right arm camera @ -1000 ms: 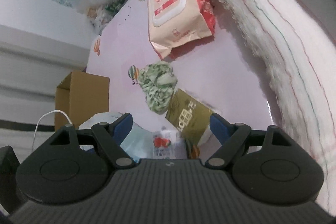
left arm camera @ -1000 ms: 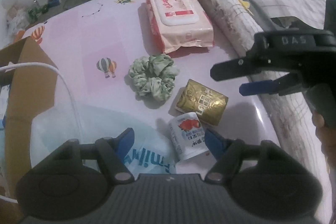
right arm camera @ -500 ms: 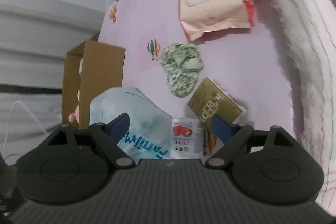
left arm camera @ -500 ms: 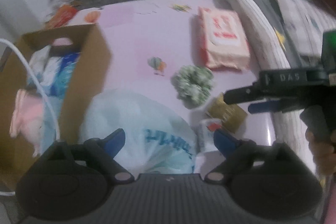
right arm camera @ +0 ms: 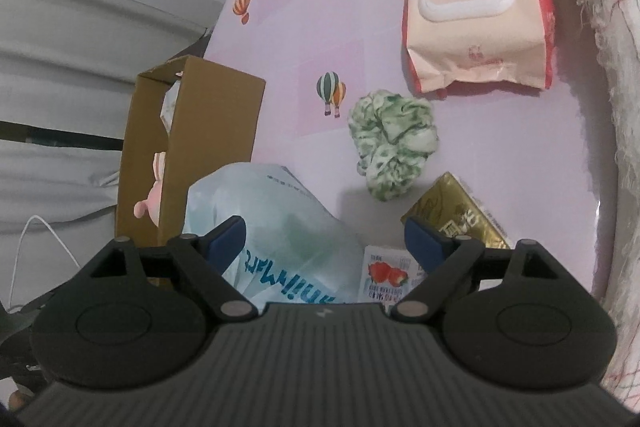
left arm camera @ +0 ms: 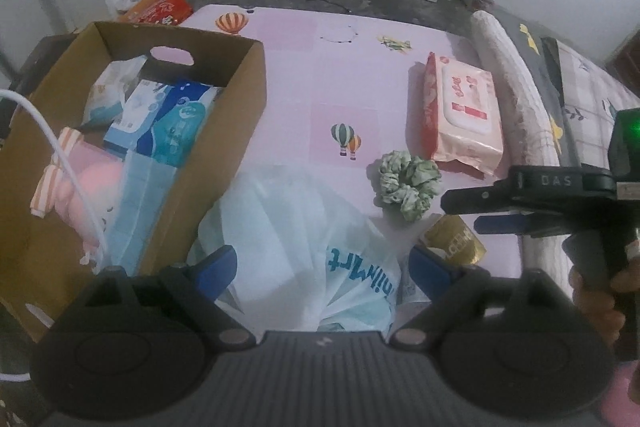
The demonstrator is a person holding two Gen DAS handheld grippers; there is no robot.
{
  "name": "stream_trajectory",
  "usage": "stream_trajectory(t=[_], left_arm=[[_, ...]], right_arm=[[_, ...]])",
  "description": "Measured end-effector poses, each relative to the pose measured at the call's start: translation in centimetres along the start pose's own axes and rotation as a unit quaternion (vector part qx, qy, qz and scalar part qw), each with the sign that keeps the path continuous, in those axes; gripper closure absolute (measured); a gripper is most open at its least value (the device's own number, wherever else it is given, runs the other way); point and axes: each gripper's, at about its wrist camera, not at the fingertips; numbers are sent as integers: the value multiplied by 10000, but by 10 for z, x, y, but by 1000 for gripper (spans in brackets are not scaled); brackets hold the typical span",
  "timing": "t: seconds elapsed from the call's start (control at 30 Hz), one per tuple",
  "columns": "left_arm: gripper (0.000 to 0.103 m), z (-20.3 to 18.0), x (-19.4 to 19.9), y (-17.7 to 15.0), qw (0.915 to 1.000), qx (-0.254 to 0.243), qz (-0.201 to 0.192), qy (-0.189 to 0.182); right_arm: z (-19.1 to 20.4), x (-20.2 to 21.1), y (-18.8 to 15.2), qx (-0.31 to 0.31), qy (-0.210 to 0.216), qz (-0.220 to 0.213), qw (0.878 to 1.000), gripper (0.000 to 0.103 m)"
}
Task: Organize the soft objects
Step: 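Move both grippers back over the bed toward the gold packet, then grasp the gold LOTTE packet with the right gripper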
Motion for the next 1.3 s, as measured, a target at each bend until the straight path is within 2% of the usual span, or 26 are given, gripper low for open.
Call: stream_trajectory(t=[0.2, 0.83, 1.03, 1.17, 1.3], left_arm=[[9, -2, 4, -4, 9999, -114, -38, -11], [9, -4, 7, -5, 10000, -39, -83, 0], [9, -15, -3, -6, 9996, -154, -128, -174], [10, -20, -18, -14, 9981, -139, -212, -553], [14, -31, -44, -23, 9967, -326, -105, -732]], right_arm=[[-1, -2, -6, -102, -29, 3, 9999, 16], [-2, 1, -7, -66, 77, -27, 9999, 16], [-12, 6, -9, -112, 68, -93, 9999, 16], [-25, 10, -14, -129, 4, -198, 9997, 16], [-38, 14, -18, 77, -277, -343, 9990, 16]])
Point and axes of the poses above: each gripper's, at about its wrist camera, not at the fingertips, and x roughly against the way its jaws point, z to its left, y to its top, and after that the axes turned 12 degrees about -y, right-handed
